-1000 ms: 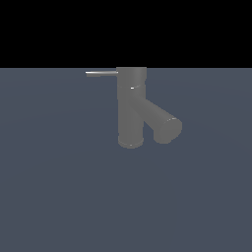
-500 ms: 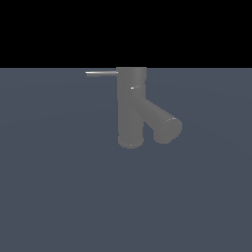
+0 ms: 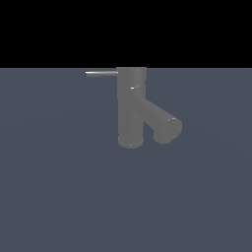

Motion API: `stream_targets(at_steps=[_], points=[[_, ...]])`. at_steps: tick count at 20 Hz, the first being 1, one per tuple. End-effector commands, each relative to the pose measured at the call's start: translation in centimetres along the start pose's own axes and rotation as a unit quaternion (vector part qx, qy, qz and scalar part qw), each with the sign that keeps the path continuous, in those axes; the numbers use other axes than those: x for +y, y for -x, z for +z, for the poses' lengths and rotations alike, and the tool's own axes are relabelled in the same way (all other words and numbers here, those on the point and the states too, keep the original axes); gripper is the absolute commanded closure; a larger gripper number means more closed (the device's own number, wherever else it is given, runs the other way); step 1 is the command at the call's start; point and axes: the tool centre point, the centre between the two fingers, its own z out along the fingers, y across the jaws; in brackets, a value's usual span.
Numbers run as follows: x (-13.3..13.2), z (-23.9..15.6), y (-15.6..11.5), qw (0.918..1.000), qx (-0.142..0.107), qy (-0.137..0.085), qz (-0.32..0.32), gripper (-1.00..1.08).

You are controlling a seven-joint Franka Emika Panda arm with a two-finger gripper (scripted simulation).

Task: Turn on the faucet by rotating a designated handle.

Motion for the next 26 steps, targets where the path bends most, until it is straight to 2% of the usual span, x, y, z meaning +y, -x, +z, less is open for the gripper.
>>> stream_targets(at_steps=[1,7,13,19,26], points=[[-1.0,0.6,-1.2,0.9996,0.001,0.000,0.028,1.08],[-3.3,2.3,-4.0,0.9955,0.002,0.001,0.094,1.08],[-5.7,4.4,-6.5,0.9871,0.004,0.002,0.160,1.08],[-8.1,6.9,-8.9,0.9744,0.006,0.003,0.225,1.08],[-10.9,10.3,-11.4,0.9543,0.009,0.004,0.299,1.08]])
